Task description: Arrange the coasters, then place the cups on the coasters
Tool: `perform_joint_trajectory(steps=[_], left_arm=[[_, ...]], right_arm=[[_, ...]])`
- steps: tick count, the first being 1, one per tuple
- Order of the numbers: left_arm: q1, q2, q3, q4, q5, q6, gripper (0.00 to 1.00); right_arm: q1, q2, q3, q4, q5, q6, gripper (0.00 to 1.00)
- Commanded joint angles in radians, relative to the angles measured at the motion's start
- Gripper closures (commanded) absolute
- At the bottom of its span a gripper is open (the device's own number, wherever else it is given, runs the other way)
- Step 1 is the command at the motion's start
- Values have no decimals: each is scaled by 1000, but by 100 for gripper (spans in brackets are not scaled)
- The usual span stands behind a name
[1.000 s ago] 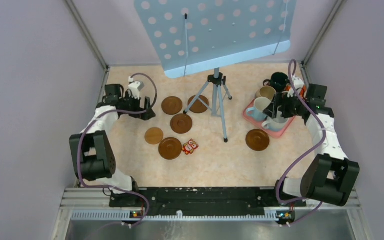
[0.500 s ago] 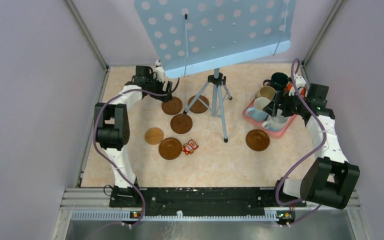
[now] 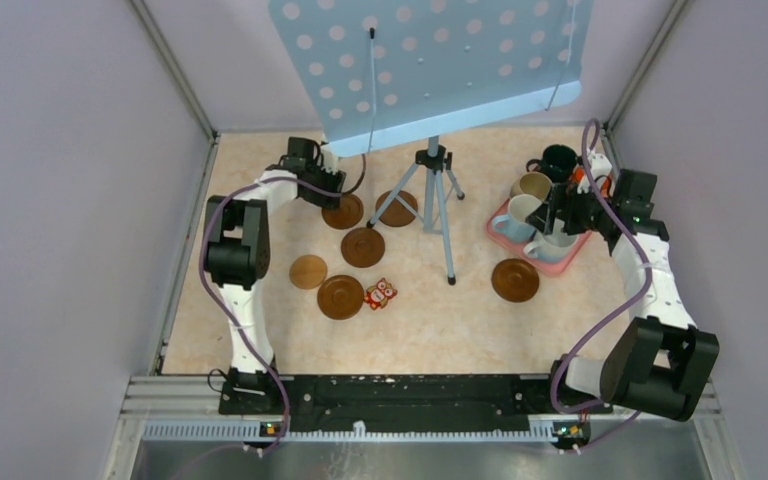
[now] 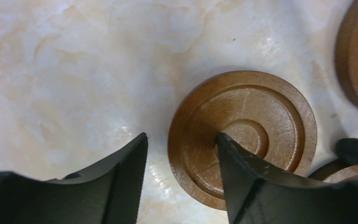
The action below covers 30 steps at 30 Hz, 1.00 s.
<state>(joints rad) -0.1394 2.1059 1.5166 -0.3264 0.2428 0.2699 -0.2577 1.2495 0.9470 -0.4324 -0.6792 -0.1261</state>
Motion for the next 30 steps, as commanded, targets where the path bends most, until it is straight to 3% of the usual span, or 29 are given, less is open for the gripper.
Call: perform_joint_trajectory(steps=[1, 9, 17, 23, 30], left_arm=[[58, -16, -34, -29, -67, 28, 41], [269, -52, -93, -92, -3, 83, 59], [505, -87, -164, -89, -18, 199, 59], [535, -74, -159, -86, 13, 229, 59], [502, 8, -28, -123, 112, 183, 59]], right_arm=[[-1, -30, 1, 47, -11, 3, 10], [-2, -35, -5, 47, -8, 0, 10], [-2, -37, -2, 45, -19, 0, 10], [-2, -36, -2, 47, -19, 2, 10], [-2, -38, 0, 43, -18, 8, 11]])
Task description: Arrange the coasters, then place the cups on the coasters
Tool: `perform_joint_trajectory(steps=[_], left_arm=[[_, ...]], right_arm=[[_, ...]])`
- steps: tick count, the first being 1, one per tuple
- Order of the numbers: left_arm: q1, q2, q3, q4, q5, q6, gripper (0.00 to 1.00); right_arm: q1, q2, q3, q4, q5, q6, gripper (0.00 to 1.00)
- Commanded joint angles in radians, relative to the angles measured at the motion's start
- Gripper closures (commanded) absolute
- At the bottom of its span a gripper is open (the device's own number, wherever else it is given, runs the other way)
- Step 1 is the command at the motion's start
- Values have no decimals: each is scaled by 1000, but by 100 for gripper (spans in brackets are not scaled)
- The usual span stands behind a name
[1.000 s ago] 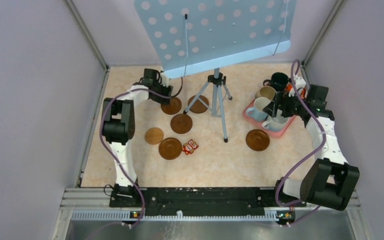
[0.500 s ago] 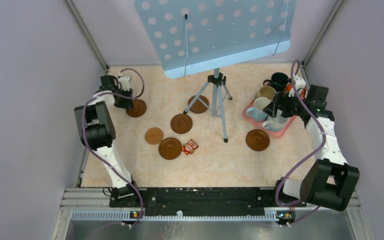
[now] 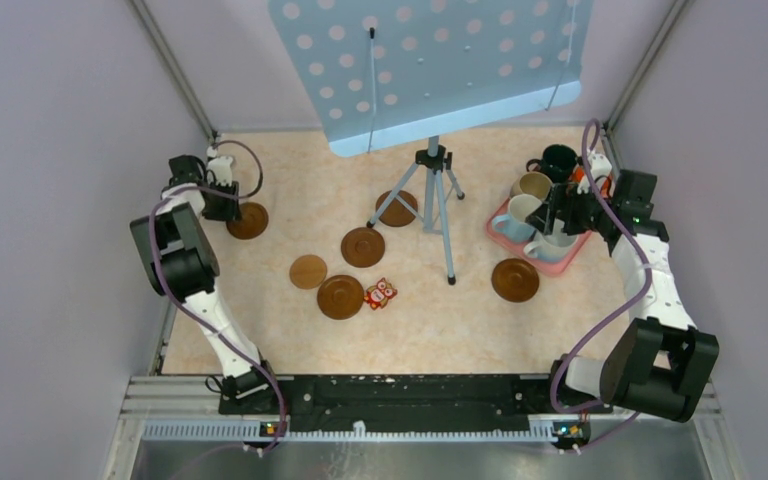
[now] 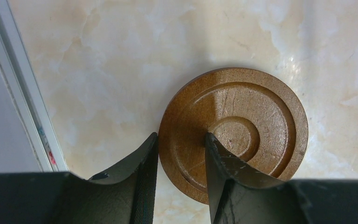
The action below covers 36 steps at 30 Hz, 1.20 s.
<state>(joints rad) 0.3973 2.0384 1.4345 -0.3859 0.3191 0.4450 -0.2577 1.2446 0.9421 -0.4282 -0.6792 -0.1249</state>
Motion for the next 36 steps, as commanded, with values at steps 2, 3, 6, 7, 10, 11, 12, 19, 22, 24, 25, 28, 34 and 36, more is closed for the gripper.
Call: perform_joint_trajectory(steps=[2, 3, 6, 7, 10, 11, 12, 19, 22, 24, 25, 28, 34, 36], left_arm=[[-46, 109, 86, -63, 34, -11, 60], [-50, 122, 100, -64, 33, -18, 60], [-64, 153, 141, -62, 23, -33, 60], [-67, 161, 152, -62, 23, -35, 60], [-75, 177, 184, -62, 27, -39, 59], [-75, 179, 193, -65, 37, -37, 58], [-75, 182, 204, -73, 41, -36, 57], [-75, 82, 258, -155, 149, -28, 38], [-77, 24, 267, -158, 230, -43, 32], [-93, -2, 272, -157, 280, -50, 30], [-110, -13, 273, -157, 286, -50, 29], [-179, -30, 273, -157, 287, -53, 26], [-350, 7, 288, -123, 272, -85, 21], [-390, 34, 308, -111, 287, -102, 19]], right_arm=[[-1, -39, 5, 36, -13, 7, 11], [-1, -45, 3, 37, -9, 7, 11], [-2, -56, -2, 41, -8, 5, 11], [-2, -56, -2, 41, -9, 6, 11], [-2, -51, 1, 38, -14, 5, 11], [-1, -50, 3, 37, -14, 5, 11], [-1, -49, 4, 35, -14, 4, 11], [-1, -56, 3, 34, -21, 4, 11], [-1, -56, 3, 34, -25, 3, 11], [-1, -56, 3, 34, -25, 2, 11], [-1, -57, 2, 33, -25, 2, 11], [-1, -59, 1, 32, -23, -1, 11], [-1, -60, 1, 30, -19, -1, 11], [-2, -62, 0, 30, -16, -2, 11]])
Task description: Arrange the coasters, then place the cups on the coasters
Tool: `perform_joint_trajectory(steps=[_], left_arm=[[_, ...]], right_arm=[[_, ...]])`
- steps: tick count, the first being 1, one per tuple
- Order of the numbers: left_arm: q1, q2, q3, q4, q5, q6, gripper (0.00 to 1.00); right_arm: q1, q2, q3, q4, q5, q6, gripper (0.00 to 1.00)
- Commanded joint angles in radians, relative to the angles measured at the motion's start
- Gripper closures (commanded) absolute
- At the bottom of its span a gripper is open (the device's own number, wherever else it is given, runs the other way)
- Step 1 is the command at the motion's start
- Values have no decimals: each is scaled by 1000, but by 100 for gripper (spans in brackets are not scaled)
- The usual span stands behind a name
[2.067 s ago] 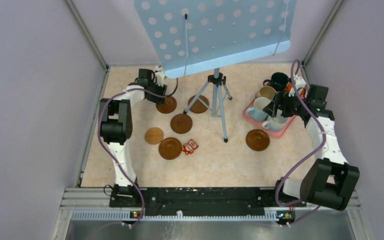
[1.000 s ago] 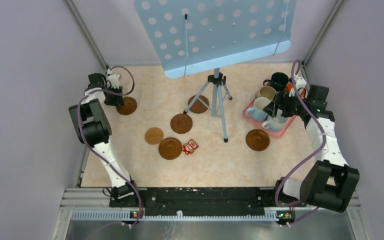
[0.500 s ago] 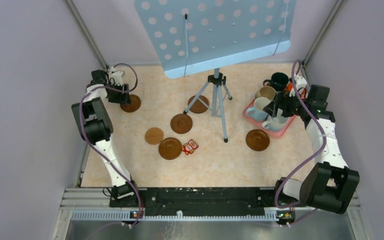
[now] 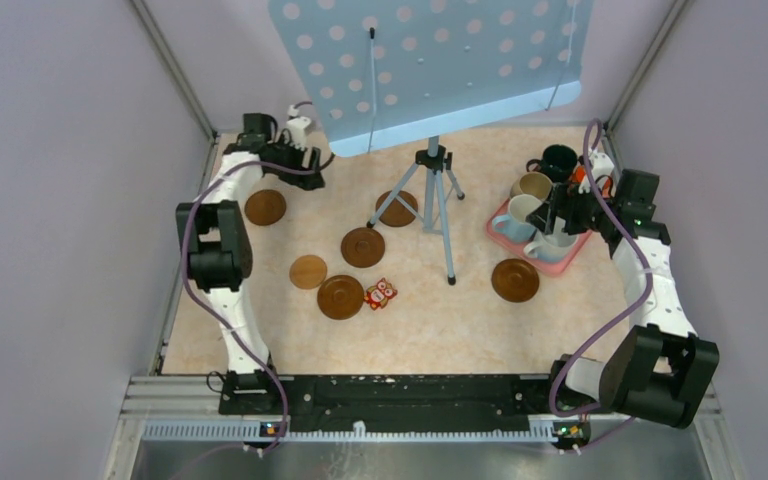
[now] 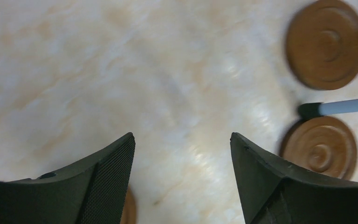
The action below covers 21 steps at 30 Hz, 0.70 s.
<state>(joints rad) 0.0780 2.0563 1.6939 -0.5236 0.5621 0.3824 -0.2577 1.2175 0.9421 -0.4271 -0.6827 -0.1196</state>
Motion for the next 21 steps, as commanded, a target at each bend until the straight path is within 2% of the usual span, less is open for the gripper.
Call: perform_joint_trajectory(steps=[1, 11, 15, 21], left_arm=[[-90, 32, 58, 29, 63, -46, 17], [-246, 168, 125, 68, 52, -80, 11], [-278, 209, 150, 75, 43, -90, 4], [-318, 265, 207, 95, 32, -125, 4]], right_arm=[[-2, -35, -1, 28, -12, -8, 11], [-2, -34, -10, 29, 2, -12, 11], [-1, -35, -12, 31, 3, -12, 11], [-1, -30, -13, 30, 6, -14, 11]])
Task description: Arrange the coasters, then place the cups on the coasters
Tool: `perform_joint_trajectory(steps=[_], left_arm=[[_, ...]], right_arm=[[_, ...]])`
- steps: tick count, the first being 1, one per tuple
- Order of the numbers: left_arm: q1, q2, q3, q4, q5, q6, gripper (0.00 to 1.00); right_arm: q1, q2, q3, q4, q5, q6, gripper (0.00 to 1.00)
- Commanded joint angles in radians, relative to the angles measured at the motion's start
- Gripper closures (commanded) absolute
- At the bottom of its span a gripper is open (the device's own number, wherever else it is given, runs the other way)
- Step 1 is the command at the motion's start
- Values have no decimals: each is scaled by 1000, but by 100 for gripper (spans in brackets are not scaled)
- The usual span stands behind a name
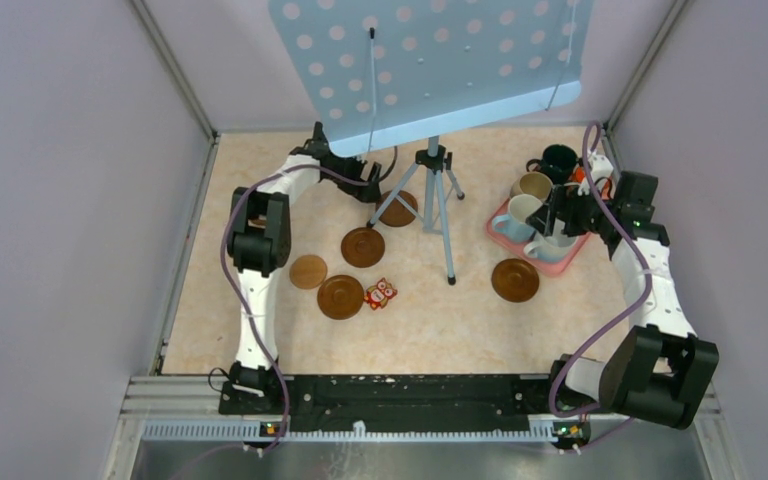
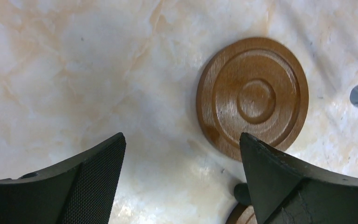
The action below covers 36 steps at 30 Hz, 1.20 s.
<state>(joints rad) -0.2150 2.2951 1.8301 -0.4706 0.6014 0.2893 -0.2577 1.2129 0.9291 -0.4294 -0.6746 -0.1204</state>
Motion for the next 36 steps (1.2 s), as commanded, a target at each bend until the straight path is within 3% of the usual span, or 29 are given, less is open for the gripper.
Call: perform_joint_trajectory(steps=[1, 15, 31, 36], left_arm=[[-32, 37, 85, 41, -13, -34, 4], [-120, 130, 155, 16, -222, 57, 8], [-160, 133, 100, -14, -307, 186, 5], [-160, 145, 94, -13, -436, 183, 10]], right_arm=[[-1, -25, -1, 33, 0, -13, 11], [0, -21, -3, 32, 6, -18, 11], [-2, -19, -6, 31, 10, -20, 11], [-2, -30, -20, 33, -30, -40, 11]])
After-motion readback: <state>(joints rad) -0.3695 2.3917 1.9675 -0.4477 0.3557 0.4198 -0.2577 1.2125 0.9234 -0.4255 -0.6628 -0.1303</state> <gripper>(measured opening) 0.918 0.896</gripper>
